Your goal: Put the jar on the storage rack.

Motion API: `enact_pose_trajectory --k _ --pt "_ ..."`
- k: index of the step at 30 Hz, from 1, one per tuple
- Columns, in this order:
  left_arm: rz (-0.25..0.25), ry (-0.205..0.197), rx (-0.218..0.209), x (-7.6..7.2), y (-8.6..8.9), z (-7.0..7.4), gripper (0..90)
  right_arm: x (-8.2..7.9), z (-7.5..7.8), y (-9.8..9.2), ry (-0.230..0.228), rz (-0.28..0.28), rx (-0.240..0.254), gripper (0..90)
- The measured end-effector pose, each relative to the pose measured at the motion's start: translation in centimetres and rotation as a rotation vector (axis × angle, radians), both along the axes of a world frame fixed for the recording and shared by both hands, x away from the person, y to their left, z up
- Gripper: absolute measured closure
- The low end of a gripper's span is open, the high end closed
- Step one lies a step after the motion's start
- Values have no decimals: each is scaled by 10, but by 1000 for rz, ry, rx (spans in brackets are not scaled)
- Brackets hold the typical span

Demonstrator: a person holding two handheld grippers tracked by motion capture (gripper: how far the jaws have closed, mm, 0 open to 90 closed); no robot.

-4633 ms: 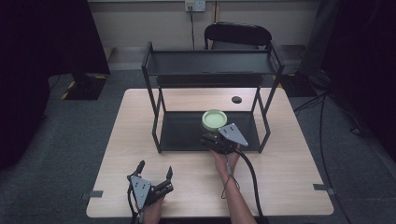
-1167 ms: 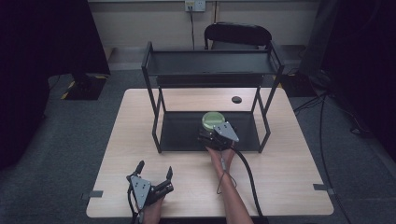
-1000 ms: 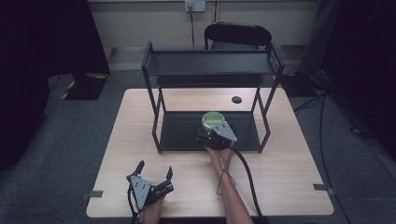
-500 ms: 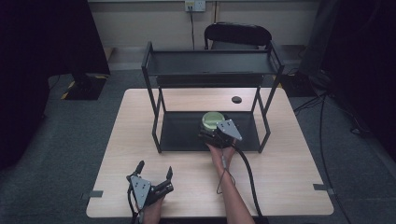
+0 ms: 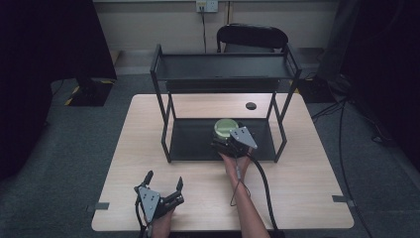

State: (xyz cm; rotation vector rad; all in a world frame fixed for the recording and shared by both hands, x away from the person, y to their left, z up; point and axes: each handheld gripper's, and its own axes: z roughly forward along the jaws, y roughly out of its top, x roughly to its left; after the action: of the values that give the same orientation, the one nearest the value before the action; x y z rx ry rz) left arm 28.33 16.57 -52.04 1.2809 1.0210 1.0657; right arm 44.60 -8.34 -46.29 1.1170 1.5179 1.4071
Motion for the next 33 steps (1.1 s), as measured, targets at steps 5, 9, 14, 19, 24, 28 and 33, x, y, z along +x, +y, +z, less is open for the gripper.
enact_pose_trajectory --k 5,9,14,19,24,28,33 --pt "0 0 0 0 0 0 14 -2 2 0 -12 -4 1 0" --pt "0 0 0 0 0 0 14 -4 4 -1 -21 -13 0 0" --pt "0 0 0 0 0 0 14 -6 7 -3 -41 -17 7 0" --pt "0 0 0 0 0 0 15 -10 9 -1 -56 -10 7 0" --pt "0 0 0 0 0 0 15 -13 11 1 -67 -14 14 0" --pt "1 0 0 0 0 0 15 -14 11 2 -65 -18 12 0" --pt "1 1 0 0 0 0 15 -17 12 2 -72 -24 13 0"
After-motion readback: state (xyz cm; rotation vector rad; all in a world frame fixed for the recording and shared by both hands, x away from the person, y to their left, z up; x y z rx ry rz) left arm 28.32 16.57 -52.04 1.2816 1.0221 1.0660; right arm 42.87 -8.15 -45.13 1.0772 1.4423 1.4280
